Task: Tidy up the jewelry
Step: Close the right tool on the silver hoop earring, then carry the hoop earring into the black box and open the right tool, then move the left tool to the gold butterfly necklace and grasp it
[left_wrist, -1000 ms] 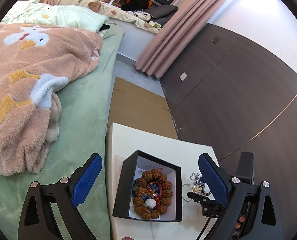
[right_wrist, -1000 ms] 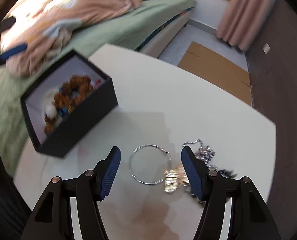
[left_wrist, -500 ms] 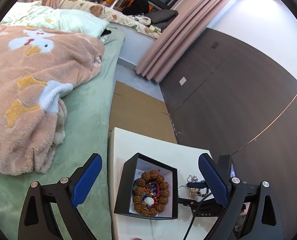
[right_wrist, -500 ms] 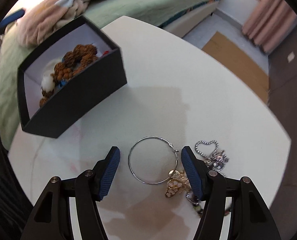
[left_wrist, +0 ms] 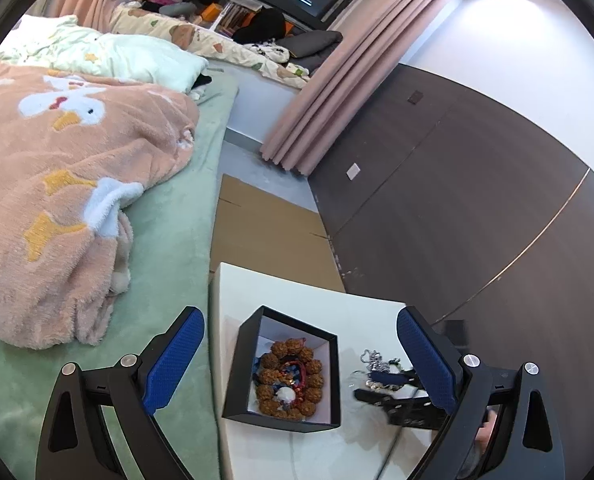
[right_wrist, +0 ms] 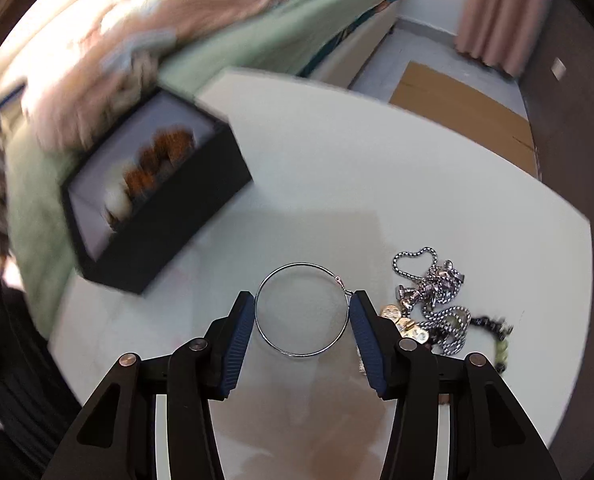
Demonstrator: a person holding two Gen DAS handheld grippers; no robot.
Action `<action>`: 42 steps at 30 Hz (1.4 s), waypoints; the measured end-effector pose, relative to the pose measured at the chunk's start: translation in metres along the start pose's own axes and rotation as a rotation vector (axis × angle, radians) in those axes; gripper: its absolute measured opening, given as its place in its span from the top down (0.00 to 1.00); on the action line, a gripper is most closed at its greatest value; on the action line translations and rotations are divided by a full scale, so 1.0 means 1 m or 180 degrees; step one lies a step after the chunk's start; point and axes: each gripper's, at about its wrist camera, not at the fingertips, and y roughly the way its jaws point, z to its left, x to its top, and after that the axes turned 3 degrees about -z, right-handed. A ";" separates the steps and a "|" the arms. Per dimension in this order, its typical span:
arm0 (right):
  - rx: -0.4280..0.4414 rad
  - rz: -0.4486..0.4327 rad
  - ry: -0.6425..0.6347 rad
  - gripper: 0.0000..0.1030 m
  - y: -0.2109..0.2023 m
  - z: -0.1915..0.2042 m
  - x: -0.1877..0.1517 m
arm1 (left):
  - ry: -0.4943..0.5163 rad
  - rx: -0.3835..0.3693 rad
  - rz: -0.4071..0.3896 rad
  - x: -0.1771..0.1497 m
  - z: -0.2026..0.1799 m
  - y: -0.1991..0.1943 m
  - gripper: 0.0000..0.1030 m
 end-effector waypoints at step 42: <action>-0.0319 -0.1142 0.1361 0.17 -0.123 -0.032 -0.004 | 0.0786 0.0255 -0.0074 -0.026 -0.077 0.023 0.06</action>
